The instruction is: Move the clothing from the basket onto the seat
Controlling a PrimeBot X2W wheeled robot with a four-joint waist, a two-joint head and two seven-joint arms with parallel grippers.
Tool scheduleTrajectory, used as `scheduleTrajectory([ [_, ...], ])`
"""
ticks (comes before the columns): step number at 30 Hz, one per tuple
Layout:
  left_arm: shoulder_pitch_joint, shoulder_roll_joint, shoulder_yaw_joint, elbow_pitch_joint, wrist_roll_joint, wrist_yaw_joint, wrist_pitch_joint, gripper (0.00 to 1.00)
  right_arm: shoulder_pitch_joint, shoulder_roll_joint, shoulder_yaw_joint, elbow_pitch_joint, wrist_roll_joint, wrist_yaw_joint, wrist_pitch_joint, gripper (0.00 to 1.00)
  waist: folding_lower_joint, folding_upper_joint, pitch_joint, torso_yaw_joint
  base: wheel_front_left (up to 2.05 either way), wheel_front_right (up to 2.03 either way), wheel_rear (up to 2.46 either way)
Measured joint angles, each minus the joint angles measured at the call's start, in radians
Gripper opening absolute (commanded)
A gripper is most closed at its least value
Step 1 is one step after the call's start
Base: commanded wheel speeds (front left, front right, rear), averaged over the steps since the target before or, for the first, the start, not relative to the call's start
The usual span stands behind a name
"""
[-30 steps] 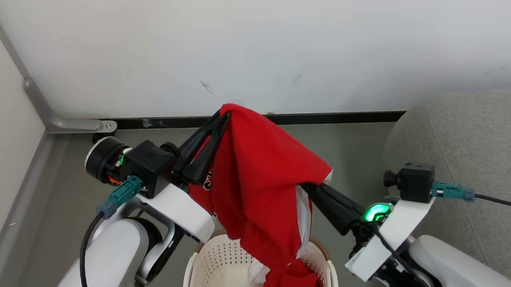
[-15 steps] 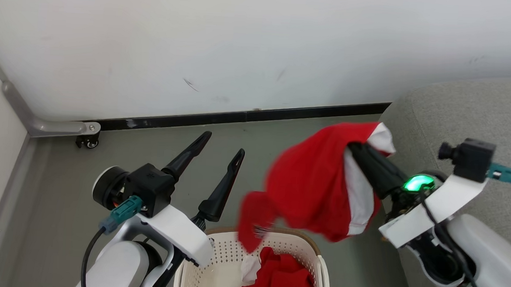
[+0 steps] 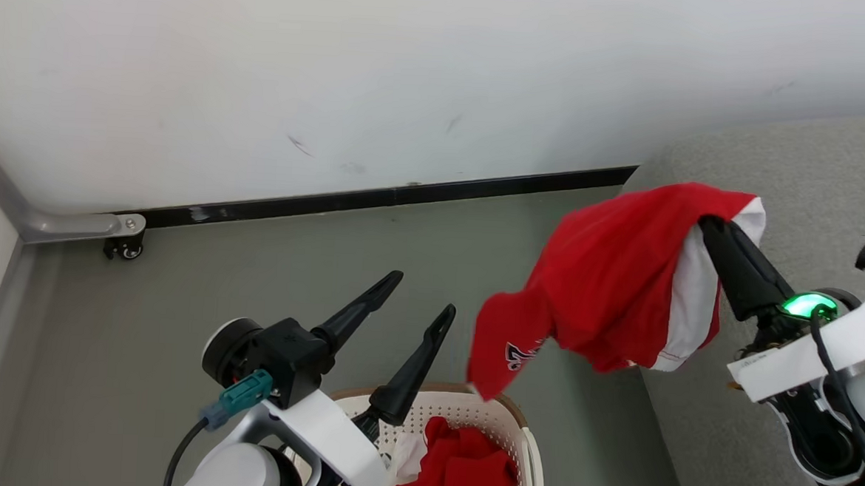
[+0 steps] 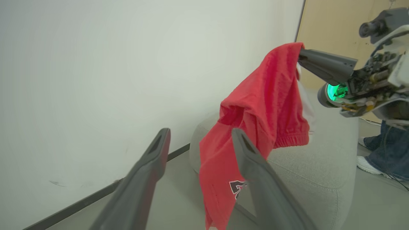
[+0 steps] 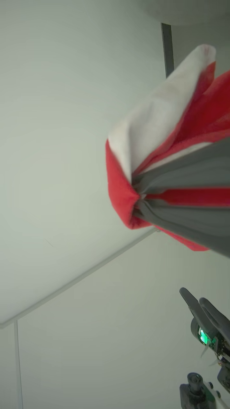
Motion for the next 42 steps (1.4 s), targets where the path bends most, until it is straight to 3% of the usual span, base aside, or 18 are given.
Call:
scheduleTrajectory([
  [17,0.015,-0.013,-0.106,0.032,-0.017,-0.026,-0.035,1.0,0.174,0.024,-0.242,-0.025,-0.081,0.0,-0.001,0.0,0.0,0.0,-0.003,-0.094,0.0,0.0,0.0],
  [29,0.014,-0.033,-0.168,0.054,-0.024,-0.034,-0.072,1.0,0.254,0.039,-0.292,-0.06,-0.107,0.0,-0.001,0.0,0.0,0.0,-0.001,-0.175,0.0,0.0,0.0],
  [42,0.011,-0.038,-0.177,0.072,-0.023,-0.035,-0.106,1.0,0.28,0.046,-0.274,-0.072,-0.108,0.0,-0.001,0.0,0.0,0.0,0.016,-0.256,0.0,0.0,0.0],
])
